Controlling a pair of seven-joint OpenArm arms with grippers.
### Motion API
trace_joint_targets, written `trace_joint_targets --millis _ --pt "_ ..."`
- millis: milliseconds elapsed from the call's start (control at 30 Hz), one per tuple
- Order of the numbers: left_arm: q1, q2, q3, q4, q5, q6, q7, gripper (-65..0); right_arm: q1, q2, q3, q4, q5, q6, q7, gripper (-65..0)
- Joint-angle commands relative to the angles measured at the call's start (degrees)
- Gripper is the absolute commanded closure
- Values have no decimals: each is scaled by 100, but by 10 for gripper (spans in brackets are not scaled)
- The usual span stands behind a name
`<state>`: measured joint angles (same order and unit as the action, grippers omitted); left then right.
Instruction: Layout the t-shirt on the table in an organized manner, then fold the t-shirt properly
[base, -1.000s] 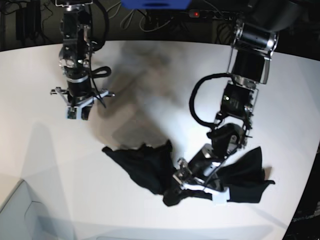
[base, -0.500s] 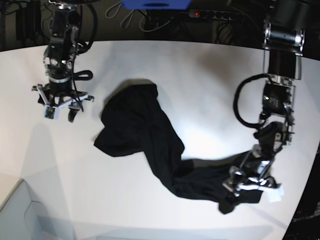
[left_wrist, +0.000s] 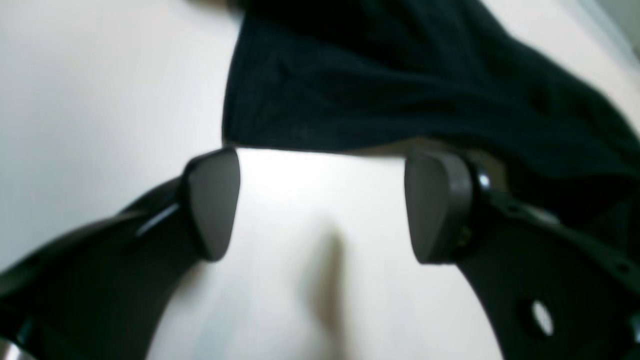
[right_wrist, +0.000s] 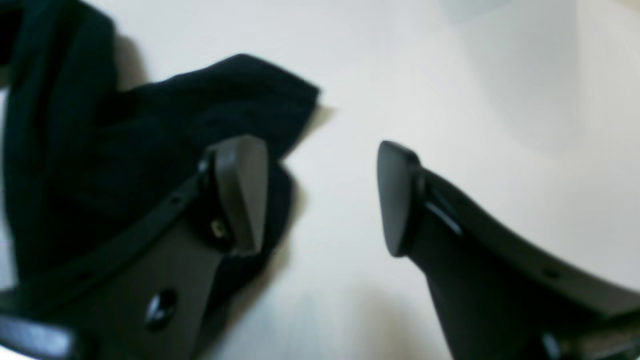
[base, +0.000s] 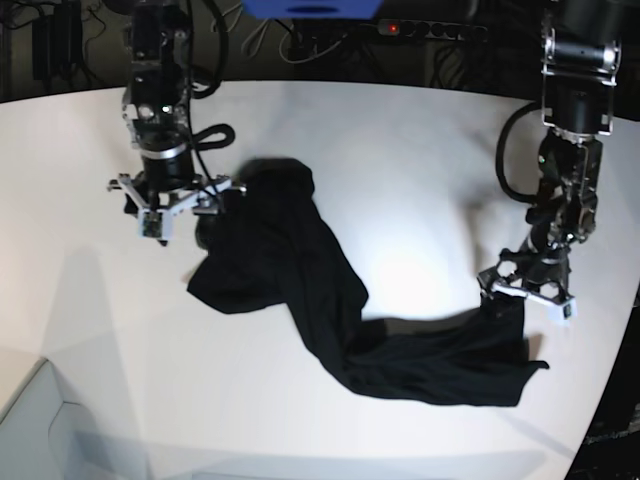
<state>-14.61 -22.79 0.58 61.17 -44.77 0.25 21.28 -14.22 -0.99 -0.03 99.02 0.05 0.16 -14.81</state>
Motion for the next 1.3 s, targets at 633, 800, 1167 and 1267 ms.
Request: trace_joint_targets --millis 633,800,1167,1267 --pt "-1858 604 26 -3079 2038 -47 -2326 -497 -121 7 -397 98 8 6 167 -359" --pt "-1831 771 26 -3413 2310 -56 -2334 -492 -218 42 -370 212 8 6 184 -359" --pt "-1559 604 -10 -3501 2451 -56 -2334 -24 -332 42 -1162 247 8 14 184 -362" --pt "-1559 577 -10 -3501 2451 -56 -2334 0 -358 42 -1698 159 -1 6 175 -362"
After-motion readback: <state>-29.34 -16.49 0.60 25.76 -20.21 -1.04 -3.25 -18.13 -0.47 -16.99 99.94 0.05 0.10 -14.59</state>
